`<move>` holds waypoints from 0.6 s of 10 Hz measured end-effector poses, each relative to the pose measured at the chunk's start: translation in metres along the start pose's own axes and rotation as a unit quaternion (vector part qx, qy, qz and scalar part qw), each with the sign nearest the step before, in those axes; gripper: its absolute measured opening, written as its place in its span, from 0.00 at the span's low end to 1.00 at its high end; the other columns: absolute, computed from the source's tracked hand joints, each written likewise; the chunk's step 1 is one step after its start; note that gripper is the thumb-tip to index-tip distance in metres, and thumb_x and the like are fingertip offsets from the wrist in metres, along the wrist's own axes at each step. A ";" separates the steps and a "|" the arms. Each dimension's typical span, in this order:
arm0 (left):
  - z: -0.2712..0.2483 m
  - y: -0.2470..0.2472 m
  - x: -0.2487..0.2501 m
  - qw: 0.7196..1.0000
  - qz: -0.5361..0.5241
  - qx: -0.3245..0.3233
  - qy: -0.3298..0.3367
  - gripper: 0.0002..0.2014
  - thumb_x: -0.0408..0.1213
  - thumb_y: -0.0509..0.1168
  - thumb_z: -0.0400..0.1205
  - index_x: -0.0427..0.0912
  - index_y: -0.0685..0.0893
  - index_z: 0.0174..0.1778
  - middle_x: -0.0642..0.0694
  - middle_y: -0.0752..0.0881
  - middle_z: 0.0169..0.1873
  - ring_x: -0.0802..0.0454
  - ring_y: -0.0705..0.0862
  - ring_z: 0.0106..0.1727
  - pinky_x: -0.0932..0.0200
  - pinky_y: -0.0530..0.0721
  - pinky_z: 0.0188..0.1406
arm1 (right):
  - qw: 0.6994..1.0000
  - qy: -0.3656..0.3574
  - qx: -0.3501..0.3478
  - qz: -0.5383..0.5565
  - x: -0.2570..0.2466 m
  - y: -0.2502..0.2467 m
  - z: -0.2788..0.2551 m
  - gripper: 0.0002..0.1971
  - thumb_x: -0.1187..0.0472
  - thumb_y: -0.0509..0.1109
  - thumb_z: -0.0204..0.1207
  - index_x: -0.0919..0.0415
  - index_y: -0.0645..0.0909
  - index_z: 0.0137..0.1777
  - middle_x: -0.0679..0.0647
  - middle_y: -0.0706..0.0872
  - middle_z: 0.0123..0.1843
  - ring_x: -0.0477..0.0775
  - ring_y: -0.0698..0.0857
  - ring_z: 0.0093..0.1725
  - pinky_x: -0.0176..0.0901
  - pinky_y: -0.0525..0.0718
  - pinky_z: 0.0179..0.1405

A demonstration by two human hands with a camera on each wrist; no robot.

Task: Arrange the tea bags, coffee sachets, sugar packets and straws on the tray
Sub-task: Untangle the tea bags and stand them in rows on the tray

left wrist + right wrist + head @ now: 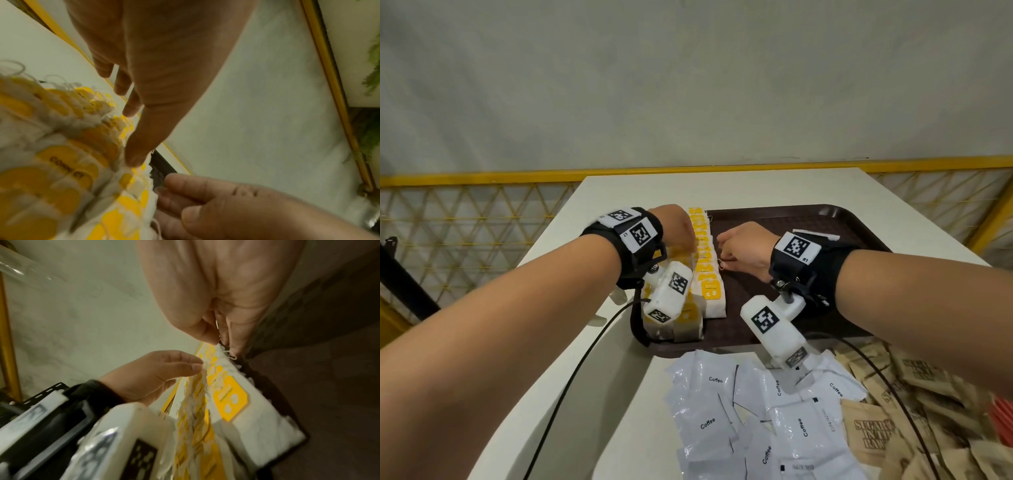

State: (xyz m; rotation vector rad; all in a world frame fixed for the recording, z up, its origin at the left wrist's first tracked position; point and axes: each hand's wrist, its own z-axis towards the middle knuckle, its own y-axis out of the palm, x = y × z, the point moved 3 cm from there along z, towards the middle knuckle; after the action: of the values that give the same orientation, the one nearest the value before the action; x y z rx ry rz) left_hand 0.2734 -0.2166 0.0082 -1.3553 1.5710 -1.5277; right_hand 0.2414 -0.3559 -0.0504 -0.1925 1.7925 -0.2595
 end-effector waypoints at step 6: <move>-0.039 -0.004 -0.016 0.926 -0.344 0.024 -0.155 0.26 0.47 0.52 0.89 0.35 0.65 0.79 0.38 0.68 0.78 0.40 0.69 0.77 0.52 0.69 0.70 | 0.996 0.015 -0.003 -0.086 -0.011 -0.002 0.000 0.07 0.68 0.63 0.79 0.55 0.75 0.44 0.53 0.77 0.46 0.52 0.80 0.46 0.50 0.83 0.60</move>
State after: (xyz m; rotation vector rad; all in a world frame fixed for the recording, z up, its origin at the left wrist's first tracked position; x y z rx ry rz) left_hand 0.2449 -0.1860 0.0155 -2.1392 0.8879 -1.5911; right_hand 0.2440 -0.3552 -0.0397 -0.3493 1.8096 -0.3814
